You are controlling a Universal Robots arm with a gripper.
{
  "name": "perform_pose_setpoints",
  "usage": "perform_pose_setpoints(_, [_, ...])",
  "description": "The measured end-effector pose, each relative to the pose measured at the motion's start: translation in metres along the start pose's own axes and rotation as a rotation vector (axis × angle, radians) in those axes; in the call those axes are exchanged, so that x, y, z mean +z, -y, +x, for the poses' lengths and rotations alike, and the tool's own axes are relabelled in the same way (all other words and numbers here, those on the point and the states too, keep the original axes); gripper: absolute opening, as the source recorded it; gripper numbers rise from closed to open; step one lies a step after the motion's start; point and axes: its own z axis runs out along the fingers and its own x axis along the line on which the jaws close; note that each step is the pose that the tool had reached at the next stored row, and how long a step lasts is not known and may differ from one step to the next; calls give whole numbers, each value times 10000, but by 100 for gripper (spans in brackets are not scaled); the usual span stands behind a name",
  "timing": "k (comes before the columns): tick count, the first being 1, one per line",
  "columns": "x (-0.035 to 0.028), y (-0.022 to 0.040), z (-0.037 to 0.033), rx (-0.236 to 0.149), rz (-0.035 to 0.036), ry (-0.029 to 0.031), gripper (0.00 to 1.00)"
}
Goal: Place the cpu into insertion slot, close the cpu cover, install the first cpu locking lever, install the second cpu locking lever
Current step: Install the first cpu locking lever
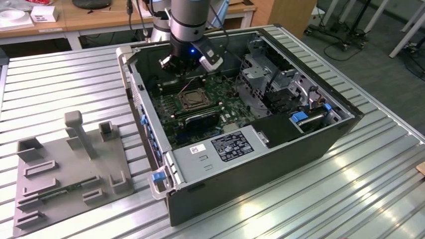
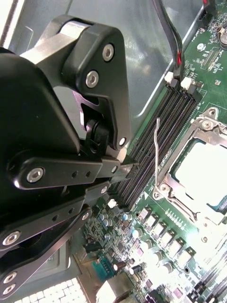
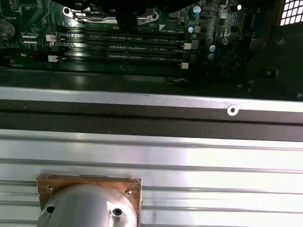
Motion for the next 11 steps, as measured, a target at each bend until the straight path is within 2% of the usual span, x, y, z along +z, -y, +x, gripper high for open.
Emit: perform_pose_setpoints(11, [53, 8, -48, 1, 1, -1, 11])
